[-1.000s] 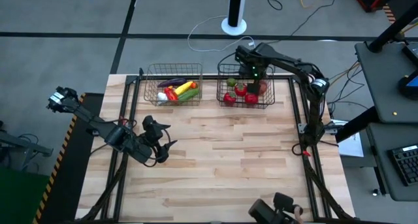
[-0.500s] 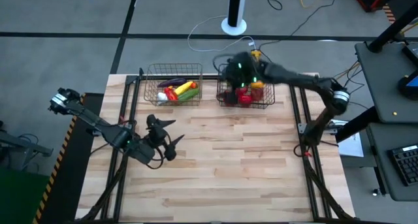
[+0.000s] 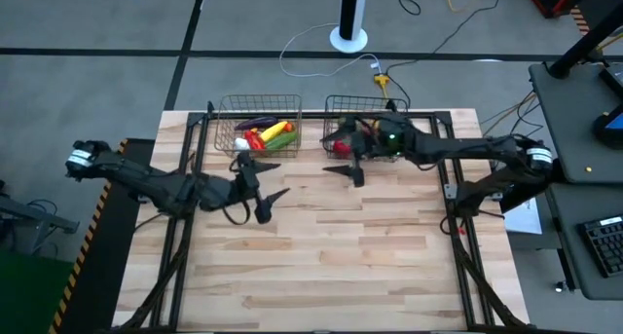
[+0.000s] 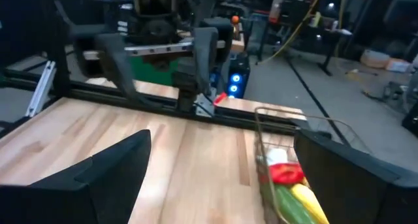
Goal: Sort produce into baskets
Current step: Return to Home Position
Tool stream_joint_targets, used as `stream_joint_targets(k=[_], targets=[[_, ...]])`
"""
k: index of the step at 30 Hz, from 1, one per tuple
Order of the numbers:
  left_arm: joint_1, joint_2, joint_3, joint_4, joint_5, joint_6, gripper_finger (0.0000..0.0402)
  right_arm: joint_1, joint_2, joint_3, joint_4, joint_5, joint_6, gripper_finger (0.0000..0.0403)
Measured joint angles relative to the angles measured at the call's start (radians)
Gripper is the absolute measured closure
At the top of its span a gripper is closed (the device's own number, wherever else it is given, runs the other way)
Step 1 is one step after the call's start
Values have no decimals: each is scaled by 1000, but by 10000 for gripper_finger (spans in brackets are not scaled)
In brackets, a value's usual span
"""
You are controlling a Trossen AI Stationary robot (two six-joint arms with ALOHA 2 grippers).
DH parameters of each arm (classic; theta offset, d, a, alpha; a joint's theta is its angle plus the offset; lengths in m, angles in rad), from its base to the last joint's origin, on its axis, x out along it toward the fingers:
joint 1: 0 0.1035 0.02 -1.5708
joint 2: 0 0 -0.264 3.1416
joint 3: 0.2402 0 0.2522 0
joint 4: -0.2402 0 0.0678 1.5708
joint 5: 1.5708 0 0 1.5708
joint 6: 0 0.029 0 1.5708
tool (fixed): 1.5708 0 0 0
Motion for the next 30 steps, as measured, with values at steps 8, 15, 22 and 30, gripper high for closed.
stream_joint_targets(k=[8, 15, 22, 30], targets=[[36, -255, -167, 53, 20, 3, 86, -25, -166, -128, -1, -1, 13, 35], [38, -550, -398, 207, 17, 55, 86, -24, -263, -220, 47, -1, 42, 35], [51, -797, -505, 165, 8, 98, 86, -34, -317, -339, 199, -1, 80, 35], [60, -1029, -523, -7, 8, 94, 86, -46, -423, -518, 335, -1, 132, 35]])
